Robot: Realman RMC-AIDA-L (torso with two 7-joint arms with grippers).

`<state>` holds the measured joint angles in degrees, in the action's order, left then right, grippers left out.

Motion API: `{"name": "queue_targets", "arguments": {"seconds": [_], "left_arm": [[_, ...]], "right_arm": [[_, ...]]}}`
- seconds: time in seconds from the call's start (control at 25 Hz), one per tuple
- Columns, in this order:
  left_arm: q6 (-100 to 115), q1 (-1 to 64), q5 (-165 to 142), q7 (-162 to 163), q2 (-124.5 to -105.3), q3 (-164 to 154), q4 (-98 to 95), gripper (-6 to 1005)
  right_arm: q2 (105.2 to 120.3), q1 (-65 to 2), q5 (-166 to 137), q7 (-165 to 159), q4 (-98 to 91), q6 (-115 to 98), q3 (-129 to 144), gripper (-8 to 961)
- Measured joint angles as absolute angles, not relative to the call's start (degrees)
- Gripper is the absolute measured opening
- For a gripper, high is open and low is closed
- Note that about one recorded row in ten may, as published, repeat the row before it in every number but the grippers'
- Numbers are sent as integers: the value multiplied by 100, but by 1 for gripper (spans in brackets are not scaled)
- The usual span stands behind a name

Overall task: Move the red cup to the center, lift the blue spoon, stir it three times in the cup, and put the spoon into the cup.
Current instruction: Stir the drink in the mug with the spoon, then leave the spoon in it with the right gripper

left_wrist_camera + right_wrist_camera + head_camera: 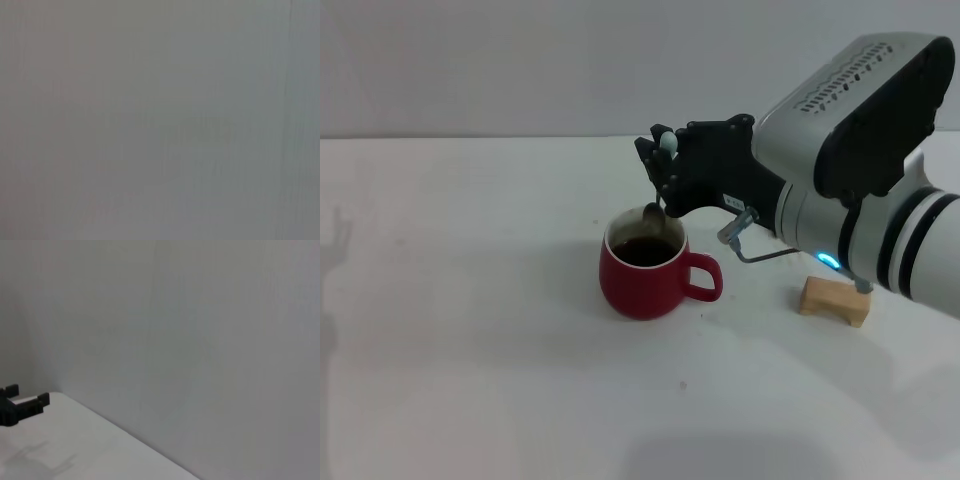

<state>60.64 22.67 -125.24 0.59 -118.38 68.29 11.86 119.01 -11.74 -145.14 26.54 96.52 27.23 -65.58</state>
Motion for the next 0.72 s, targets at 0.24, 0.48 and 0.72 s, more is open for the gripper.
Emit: {"name": "queue_targets", "arguments": {"seconds": [0.24,0.48,0.72], "left_arm": [[6064,2293,-12524,63,-11839,6829,1186,861],[6065,2318,-12524,66,-11847,6825,1186,861],[6064,2320,-12524,68,-11848,6818,1186,861]], "right_arm": [[11900,-1294,-15004,2329,9898,3179,-6640,133],[11893,-1438,-15009,2276,9984,3499,-6745,133],[11891,-1504,-14981,2272,9984,3570,-6714,133]]}}
